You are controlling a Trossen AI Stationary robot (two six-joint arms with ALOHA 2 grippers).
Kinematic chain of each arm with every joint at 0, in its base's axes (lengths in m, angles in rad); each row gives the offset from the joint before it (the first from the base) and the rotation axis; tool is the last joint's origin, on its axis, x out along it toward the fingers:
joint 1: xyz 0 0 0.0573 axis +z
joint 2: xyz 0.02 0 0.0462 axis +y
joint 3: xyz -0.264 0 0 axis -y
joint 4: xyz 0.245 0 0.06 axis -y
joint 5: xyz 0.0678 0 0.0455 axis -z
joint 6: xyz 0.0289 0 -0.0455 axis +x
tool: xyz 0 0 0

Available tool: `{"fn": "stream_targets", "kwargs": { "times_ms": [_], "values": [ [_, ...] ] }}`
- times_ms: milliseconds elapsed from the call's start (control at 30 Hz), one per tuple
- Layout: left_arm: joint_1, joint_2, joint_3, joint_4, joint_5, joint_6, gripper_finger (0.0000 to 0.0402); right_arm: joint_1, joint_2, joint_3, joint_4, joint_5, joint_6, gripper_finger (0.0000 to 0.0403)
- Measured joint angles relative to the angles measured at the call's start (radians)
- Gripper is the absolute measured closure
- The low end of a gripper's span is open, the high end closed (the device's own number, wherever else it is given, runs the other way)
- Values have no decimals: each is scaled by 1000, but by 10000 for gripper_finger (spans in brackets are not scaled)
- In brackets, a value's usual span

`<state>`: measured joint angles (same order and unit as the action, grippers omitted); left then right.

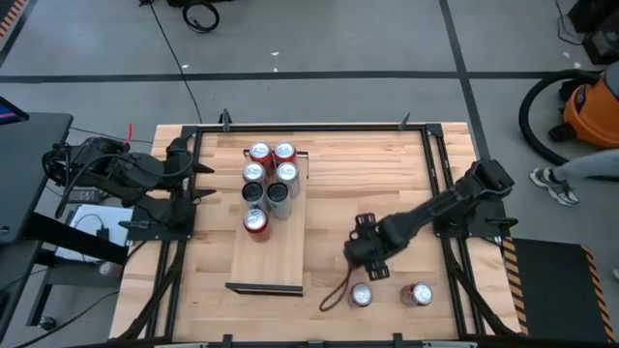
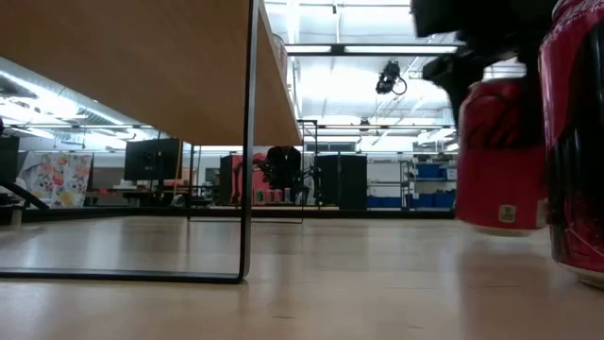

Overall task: Pick and place cans onto a shelf
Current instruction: Put the red-black soda can on the shelf aligned with the other red-black pattern soda can

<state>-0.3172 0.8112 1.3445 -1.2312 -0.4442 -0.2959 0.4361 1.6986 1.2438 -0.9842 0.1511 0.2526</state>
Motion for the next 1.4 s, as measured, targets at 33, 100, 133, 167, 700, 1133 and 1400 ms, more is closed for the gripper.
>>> {"fn": "stream_targets", "kwargs": {
  "times_ms": [33, 100, 133, 167, 700, 1133, 1400],
  "values": [
    [0, 0, 0, 0, 0, -1, 143, -19, 1, 0, 6, -16, -22, 79],
    [0, 0, 0, 0, 0, -9, 143, -55, 2, 0, 25, -53, -58, 79],
    [0, 0, 0, 0, 2, -18, 143, -73, 2, 0, 40, -67, -70, 78],
    [0, 0, 0, 0, 4, -27, 143, -91, 2, 0, 52, -71, -74, 78],
    [0, 0, 0, 0, -8, -33, 143, -236, 1, 72, 100, -66, -99, 23],
    [0, 0, 0, 1, -8, -32, 143, -206, -58, 168, -16, 93, 37, 42],
    [0, 0, 0, 1, -8, -32, 143, -191, -310, -28, 121, 93, 90, 54]
  ]
}}
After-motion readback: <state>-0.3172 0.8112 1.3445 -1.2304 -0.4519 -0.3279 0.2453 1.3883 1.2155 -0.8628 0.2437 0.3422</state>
